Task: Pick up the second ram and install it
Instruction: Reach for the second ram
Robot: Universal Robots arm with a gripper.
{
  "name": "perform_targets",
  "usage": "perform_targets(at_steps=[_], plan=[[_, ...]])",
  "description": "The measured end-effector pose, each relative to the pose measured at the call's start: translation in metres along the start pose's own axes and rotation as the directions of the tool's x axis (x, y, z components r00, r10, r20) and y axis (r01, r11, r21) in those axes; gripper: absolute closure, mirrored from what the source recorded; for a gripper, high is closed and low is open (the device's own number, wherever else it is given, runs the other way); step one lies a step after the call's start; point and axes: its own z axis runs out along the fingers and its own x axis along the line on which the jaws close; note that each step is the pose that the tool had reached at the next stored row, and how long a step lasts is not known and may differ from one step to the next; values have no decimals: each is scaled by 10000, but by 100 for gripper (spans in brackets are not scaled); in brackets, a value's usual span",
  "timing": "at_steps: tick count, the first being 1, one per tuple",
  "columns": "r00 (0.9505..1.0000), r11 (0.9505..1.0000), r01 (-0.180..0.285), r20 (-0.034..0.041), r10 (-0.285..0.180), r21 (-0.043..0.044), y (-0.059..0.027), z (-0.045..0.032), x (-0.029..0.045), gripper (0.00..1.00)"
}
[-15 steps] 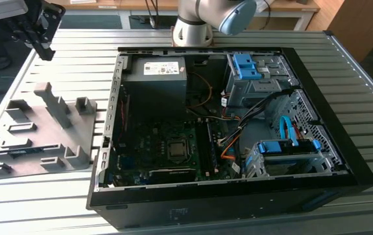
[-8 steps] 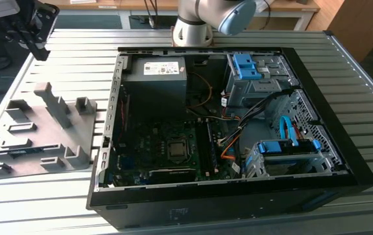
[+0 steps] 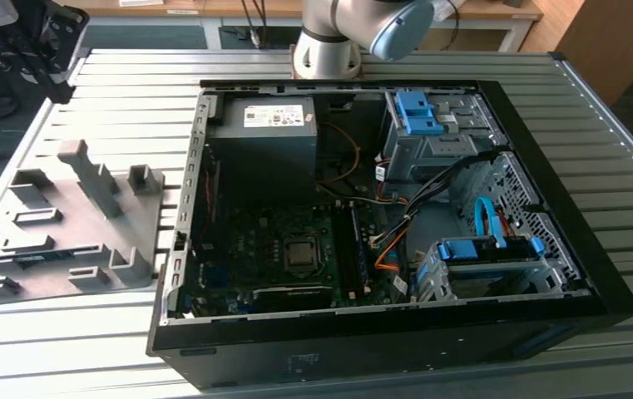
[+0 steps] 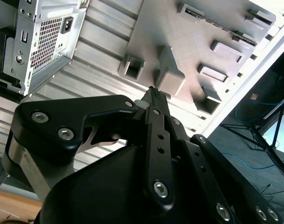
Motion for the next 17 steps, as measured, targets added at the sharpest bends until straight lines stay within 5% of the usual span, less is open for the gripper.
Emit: perform_targets(at_steps=[17], plan=[[10000,10000,-1,0,1,-1,-97,-1,131,90]])
